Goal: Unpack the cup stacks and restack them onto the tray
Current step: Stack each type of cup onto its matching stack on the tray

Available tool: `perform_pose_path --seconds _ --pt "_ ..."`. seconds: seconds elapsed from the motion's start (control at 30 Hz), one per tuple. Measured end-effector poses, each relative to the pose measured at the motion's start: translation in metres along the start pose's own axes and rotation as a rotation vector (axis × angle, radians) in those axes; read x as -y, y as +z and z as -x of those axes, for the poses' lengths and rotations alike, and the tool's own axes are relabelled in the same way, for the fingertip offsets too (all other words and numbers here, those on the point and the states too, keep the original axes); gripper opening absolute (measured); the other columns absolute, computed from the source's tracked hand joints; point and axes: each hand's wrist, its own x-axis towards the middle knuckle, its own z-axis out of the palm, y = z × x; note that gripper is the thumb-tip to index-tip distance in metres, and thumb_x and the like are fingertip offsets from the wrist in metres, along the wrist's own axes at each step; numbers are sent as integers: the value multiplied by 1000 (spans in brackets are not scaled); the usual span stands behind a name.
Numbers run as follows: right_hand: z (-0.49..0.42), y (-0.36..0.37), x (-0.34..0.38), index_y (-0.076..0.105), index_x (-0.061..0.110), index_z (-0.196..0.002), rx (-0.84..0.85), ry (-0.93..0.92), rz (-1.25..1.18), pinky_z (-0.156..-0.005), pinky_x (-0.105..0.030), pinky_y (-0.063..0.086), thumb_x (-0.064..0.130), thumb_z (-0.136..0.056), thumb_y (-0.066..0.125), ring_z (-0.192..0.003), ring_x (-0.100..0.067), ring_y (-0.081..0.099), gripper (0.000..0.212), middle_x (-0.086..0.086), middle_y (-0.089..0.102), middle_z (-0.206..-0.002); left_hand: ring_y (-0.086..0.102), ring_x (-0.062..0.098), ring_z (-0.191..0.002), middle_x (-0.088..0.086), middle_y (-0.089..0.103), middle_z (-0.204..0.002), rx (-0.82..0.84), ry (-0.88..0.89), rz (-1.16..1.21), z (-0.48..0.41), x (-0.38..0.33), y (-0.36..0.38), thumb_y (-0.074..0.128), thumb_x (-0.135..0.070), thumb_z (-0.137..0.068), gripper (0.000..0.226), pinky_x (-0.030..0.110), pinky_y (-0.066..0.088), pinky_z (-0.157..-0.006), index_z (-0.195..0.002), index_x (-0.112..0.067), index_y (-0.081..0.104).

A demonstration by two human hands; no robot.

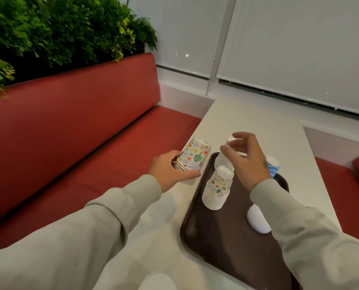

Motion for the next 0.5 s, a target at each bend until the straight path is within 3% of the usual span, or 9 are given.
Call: perform_pose_path --seconds 0.1,0.23,0.37,0.5 --pt "1 14 17 46 32 -131 132 82 17 -72 -22 47 51 -82 75 -100 -6 63 61 8 63 -115 68 4 -94 -15 72 -101 -40 27 27 0 -9 0 89 -51 -63 58 33 61 -83 -112 -32 66" --pt "5 33 22 36 31 -144 255 179 25 -92 -39 53 62 -69 80 -107 -17 65 92 8 65 -118 63 10 -105 -14 71 -106 -78 77 8 1 -19 -5 83 -59 -59 67 33 59 -85 -117 -34 64" --pt "7 44 27 48 28 -130 261 184 -43 -71 -19 49 47 -66 89 -100 -7 64 78 12 66 -112 63 0 -97 -11 71 -108 -61 117 -10 9 -25 -10 89 -39 -67 59 11 53 -71 -120 -26 66" --pt "5 48 26 49 27 -129 266 194 -58 -67 -19 49 37 -66 91 -94 -4 64 76 11 66 -108 66 1 -95 -13 71 -107 -11 119 0 17 -23 -15 93 -35 -63 61 24 59 -80 -117 -28 66"
